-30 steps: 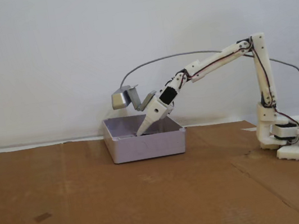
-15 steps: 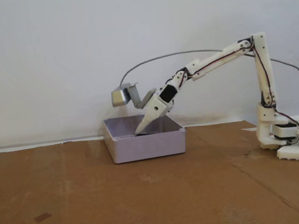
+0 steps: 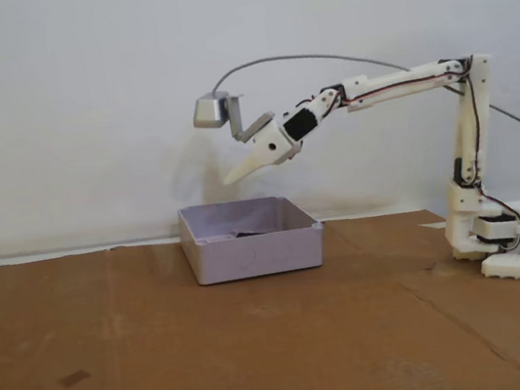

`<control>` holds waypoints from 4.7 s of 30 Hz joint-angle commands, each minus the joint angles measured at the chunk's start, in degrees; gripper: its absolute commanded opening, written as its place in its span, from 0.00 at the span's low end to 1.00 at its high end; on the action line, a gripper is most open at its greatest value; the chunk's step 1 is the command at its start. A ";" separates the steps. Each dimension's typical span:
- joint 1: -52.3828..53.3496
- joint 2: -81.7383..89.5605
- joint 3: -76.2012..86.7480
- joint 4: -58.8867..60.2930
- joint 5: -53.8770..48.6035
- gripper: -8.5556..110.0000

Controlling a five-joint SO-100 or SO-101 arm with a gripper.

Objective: Grasp a block and put it in the box.

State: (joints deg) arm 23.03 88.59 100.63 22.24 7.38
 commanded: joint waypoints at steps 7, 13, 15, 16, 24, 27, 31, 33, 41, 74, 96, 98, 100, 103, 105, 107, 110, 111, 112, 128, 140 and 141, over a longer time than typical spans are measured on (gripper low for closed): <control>-6.06 15.03 -1.67 4.39 -0.44 0.15; -8.09 18.90 -1.58 8.44 -0.44 0.07; -8.61 20.13 -1.49 9.67 -0.44 0.07; -8.79 20.65 -1.49 10.11 -0.44 0.07; -12.39 27.07 3.52 10.37 -0.44 0.07; -14.06 29.88 7.29 10.02 -0.44 0.07; -16.61 32.43 11.51 9.67 -0.35 0.07; -17.67 33.75 13.10 9.67 -0.35 0.07; -18.28 40.25 19.34 9.67 -0.35 0.07; -18.37 78.13 53.17 9.67 0.53 0.07; -20.30 92.72 68.03 10.37 0.53 0.07; -21.09 93.34 69.35 10.37 0.53 0.07; -21.36 93.96 70.58 10.37 0.53 0.07; -21.36 94.83 72.16 10.37 0.53 0.07; -21.45 95.54 73.21 10.37 0.53 0.07; -21.45 96.33 74.36 10.37 0.53 0.07; -21.45 97.56 75.94 10.37 0.53 0.07; -21.45 98.00 76.55 10.37 0.53 0.07; -21.45 98.35 77.17 10.37 0.53 0.07; -23.82 99.05 79.98 10.63 0.53 0.07; -25.49 99.76 79.98 25.22 0.53 0.07; -25.49 99.76 79.98 26.10 0.53 0.07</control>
State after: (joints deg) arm -2.20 185.98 178.07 47.02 7.47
